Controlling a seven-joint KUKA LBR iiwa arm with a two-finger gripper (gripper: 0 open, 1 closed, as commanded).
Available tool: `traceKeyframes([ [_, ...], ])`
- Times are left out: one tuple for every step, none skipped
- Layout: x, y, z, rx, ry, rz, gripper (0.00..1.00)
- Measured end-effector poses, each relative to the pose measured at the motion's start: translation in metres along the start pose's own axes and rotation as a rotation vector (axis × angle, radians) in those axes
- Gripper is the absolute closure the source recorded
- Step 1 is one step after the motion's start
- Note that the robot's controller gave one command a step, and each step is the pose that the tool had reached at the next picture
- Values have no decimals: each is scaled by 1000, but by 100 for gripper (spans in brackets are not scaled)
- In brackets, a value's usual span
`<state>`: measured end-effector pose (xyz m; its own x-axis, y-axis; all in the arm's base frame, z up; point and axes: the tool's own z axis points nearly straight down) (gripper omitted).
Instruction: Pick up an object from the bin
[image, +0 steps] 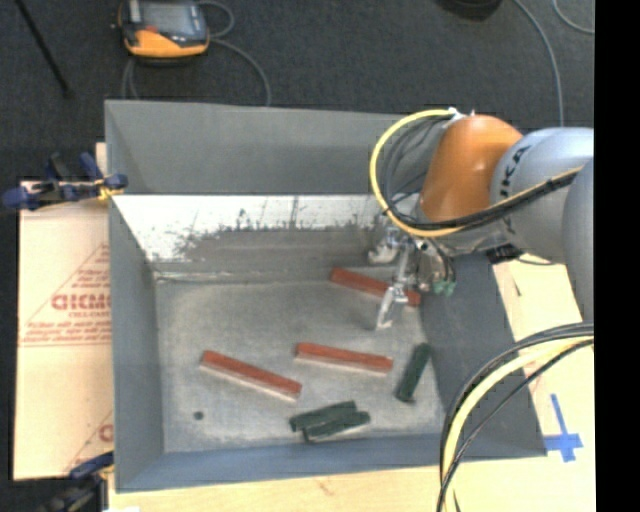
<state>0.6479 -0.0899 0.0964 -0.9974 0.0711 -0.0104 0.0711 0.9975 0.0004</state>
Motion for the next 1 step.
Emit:
traceKeyframes([
  [-1, -2, 16, 1, 4, -3, 0],
])
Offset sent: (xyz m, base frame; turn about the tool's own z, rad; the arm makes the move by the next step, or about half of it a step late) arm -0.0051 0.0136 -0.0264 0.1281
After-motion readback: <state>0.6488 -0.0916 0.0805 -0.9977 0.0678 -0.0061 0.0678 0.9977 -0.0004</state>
